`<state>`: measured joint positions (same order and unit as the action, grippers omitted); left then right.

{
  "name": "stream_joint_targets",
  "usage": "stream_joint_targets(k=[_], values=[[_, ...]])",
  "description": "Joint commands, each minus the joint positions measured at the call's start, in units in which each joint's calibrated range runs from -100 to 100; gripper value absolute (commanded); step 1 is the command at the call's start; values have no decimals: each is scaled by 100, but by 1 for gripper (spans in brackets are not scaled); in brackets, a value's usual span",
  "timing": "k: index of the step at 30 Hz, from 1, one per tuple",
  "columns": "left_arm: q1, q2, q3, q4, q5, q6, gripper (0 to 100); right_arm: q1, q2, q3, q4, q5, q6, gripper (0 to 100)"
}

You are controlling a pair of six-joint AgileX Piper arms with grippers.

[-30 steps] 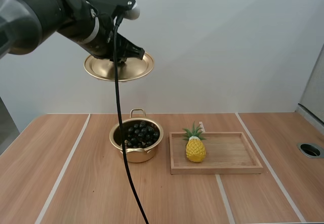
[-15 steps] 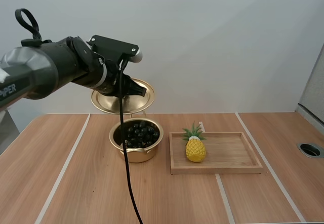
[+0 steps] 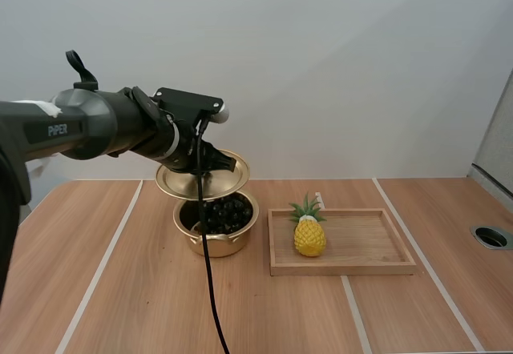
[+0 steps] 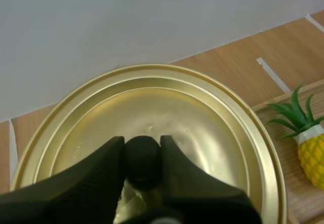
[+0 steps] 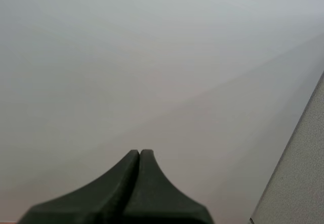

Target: Open the pot, put the grape inside, and close it

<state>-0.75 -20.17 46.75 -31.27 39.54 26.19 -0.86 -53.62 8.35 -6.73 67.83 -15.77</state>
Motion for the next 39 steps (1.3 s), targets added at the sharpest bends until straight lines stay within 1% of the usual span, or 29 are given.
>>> stream_joint_targets(k=[1,6,9,12,15,19,33,39], values=[[2,186,9,-192,-206,142,0,-20,-63,-28,-46,9,6,0],[-31,415,49,-408,-356,368,0,-20,-63,-28,-46,9,6,0],[-109,549,49,-408,-446,376,0,-20,-63,-28,-46,9,6,0],[-216,706,49,-408,-504,376,0,-20,-63,-28,-46,9,6,0],[-279,832,49,-408,-626,376,0,-20,-63,-28,-46,27,6,0],[-280,989,49,-408,-874,376,0,-20,-63,-28,-46,97,6,0],[-280,1410,140,-316,-1000,376,0,-20,-63,-28,-58,97,6,0],[-280,1417,150,-159,-622,376,0,-20,-63,-28,-58,97,6,0]])
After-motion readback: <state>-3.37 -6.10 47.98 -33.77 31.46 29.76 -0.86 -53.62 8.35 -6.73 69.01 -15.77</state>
